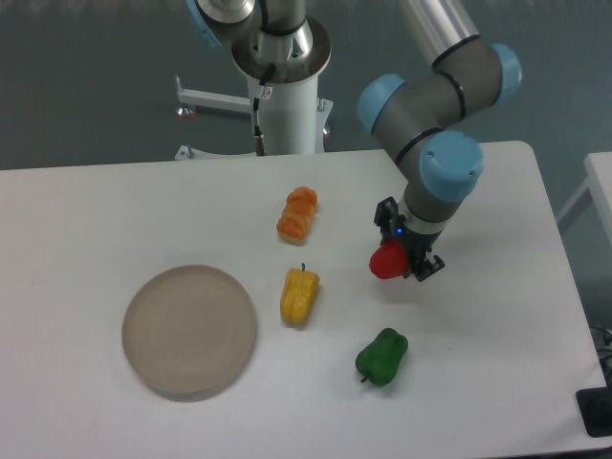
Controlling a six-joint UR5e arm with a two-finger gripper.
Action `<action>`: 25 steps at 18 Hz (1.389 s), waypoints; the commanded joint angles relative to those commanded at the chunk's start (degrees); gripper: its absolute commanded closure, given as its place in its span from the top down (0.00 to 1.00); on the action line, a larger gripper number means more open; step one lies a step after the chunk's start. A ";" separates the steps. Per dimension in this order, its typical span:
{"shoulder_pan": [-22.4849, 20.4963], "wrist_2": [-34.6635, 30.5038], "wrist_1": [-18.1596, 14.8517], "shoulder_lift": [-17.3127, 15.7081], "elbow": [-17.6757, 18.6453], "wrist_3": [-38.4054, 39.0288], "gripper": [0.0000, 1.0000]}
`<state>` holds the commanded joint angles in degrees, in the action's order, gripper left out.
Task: Place the red pepper on the table
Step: 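Set the red pepper on the table and open the gripper, then raise the open gripper up away from the red pepper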
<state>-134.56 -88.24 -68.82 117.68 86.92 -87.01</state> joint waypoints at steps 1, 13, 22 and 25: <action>0.52 0.26 0.00 0.18 0.00 1.57 0.13; 1.50 -0.26 0.09 -0.08 -1.40 3.08 1.00; -0.61 -0.26 -14.19 1.57 -17.54 2.81 1.00; -0.61 -0.35 -18.19 3.25 -22.49 3.25 1.00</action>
<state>-135.18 -88.59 -87.01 120.93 64.43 -83.76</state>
